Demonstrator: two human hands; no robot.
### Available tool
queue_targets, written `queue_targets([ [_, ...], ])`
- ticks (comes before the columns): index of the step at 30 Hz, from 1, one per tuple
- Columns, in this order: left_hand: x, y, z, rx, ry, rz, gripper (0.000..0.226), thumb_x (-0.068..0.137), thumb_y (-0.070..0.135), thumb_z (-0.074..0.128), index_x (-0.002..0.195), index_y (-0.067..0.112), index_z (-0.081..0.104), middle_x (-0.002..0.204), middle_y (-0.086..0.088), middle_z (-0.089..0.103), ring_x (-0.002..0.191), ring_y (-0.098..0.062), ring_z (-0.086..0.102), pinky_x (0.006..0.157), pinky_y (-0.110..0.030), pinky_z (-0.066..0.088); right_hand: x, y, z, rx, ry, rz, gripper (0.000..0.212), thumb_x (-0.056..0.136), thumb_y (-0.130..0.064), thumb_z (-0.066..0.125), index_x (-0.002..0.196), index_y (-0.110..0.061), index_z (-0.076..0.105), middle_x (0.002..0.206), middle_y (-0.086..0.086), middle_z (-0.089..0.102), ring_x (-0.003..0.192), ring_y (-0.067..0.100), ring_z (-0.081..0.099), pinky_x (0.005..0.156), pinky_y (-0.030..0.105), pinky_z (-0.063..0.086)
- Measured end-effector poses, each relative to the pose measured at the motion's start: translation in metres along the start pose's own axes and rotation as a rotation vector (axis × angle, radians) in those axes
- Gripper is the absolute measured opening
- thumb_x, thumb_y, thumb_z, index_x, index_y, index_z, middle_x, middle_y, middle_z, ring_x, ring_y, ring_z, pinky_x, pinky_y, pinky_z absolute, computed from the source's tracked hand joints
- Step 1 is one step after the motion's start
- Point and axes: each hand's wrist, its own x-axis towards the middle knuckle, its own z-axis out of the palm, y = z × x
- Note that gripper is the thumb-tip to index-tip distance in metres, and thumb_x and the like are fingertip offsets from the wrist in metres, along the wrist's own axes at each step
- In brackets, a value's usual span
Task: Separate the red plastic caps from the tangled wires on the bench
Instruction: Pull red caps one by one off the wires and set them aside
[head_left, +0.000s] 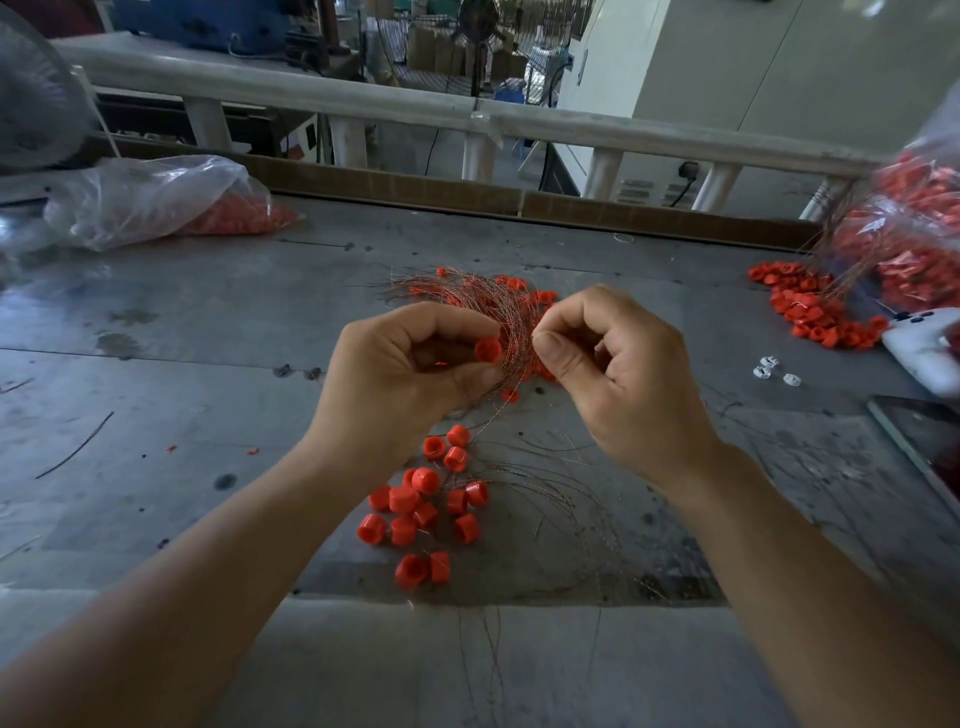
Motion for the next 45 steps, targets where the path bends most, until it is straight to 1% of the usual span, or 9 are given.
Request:
queue_targets([
  [3, 0.0, 0.0, -0.001, 0.004, 0.006, -0.008, 0.026, 0.054, 0.017, 0.069, 0.079, 0.024, 0.066, 0.073, 0.014, 0.071, 0.07, -0.004, 0.067, 0.064, -0.013, 0.052, 0.0, 0.0, 0.0, 0.005, -0.017, -0.005, 0.008, 0.084, -0.01, 0.057, 0.078, -0.005, 0.06, 0.074, -0.017, 0.05, 0.067, -0.006, 0.048, 0.061, 0.005, 0.035],
  [9, 0.0, 0.002, -0.001, -0.012, 0.0, -0.022, 0.025, 0.057, 0.015, 0.068, 0.08, 0.023, 0.066, 0.074, 0.013, 0.071, 0.073, -0.005, 0.067, 0.067, -0.014, 0.053, 0.0, -0.001, 0.0, -0.004, -0.046, -0.018, 0.009, 0.084, -0.011, 0.056, 0.077, -0.006, 0.06, 0.072, -0.013, 0.051, 0.067, -0.002, 0.047, 0.063, 0.007, 0.036],
  [11, 0.0, 0.002, -0.001, -0.027, -0.035, -0.028, 0.025, 0.063, 0.008, 0.066, 0.084, 0.021, 0.066, 0.076, 0.011, 0.071, 0.076, -0.005, 0.068, 0.07, -0.015, 0.053, 0.0, -0.001, 0.0, 0.014, -0.076, -0.012, 0.007, 0.083, -0.01, 0.057, 0.077, -0.008, 0.06, 0.072, -0.014, 0.051, 0.066, -0.001, 0.048, 0.062, 0.007, 0.036],
  [15, -0.001, 0.003, -0.001, -0.045, -0.113, -0.031, 0.037, 0.073, -0.012, 0.061, 0.091, 0.02, 0.065, 0.083, 0.006, 0.07, 0.08, -0.007, 0.067, 0.074, -0.018, 0.054, 0.0, -0.001, 0.0, 0.055, -0.153, 0.029, 0.006, 0.083, -0.013, 0.057, 0.077, -0.012, 0.059, 0.07, -0.017, 0.052, 0.066, -0.003, 0.049, 0.061, 0.007, 0.038],
  [22, -0.001, 0.004, -0.001, -0.109, -0.128, -0.054, 0.025, 0.063, 0.008, 0.062, 0.087, 0.015, 0.065, 0.076, 0.008, 0.072, 0.074, -0.006, 0.068, 0.068, -0.014, 0.052, 0.0, 0.0, 0.001, 0.054, -0.19, 0.054, 0.008, 0.081, -0.016, 0.057, 0.076, -0.011, 0.061, 0.068, -0.018, 0.05, 0.062, -0.003, 0.048, 0.058, 0.008, 0.037],
  [25, -0.001, 0.003, -0.002, -0.129, -0.139, -0.061, 0.026, 0.064, 0.006, 0.061, 0.089, 0.015, 0.066, 0.079, 0.007, 0.072, 0.075, -0.008, 0.069, 0.068, -0.015, 0.052, 0.0, -0.001, 0.0, 0.048, -0.193, 0.057, 0.007, 0.081, -0.015, 0.058, 0.076, -0.012, 0.06, 0.066, -0.019, 0.049, 0.061, -0.004, 0.048, 0.056, 0.007, 0.036],
  [31, 0.0, -0.002, -0.005, -0.268, -0.154, -0.139, 0.026, 0.07, 0.004, 0.056, 0.093, 0.009, 0.067, 0.086, -0.006, 0.073, 0.086, -0.021, 0.07, 0.075, -0.023, 0.054, 0.001, -0.002, -0.004, 0.054, -0.178, 0.092, 0.011, 0.084, -0.013, 0.06, 0.074, -0.018, 0.057, 0.064, -0.018, 0.05, 0.061, 0.0, 0.049, 0.056, 0.011, 0.038],
  [39, -0.001, 0.0, -0.006, -0.33, -0.159, -0.16, 0.026, 0.068, 0.003, 0.056, 0.082, 0.016, 0.074, 0.081, -0.006, 0.073, 0.078, -0.017, 0.07, 0.07, -0.02, 0.054, 0.0, -0.005, -0.005, 0.126, -0.219, 0.126, 0.021, 0.085, -0.008, 0.061, 0.073, -0.024, 0.056, 0.063, -0.017, 0.052, 0.06, -0.004, 0.052, 0.056, 0.008, 0.038],
  [45, 0.002, 0.001, -0.011, -0.437, -0.203, -0.214, 0.025, 0.066, 0.002, 0.059, 0.081, 0.013, 0.075, 0.078, -0.007, 0.073, 0.074, -0.016, 0.07, 0.065, -0.019, 0.055, 0.0, -0.006, -0.005, 0.3, -0.243, 0.2, 0.013, 0.08, -0.016, 0.052, 0.078, -0.027, 0.058, 0.067, -0.01, 0.058, 0.06, -0.001, 0.052, 0.056, 0.012, 0.041],
])
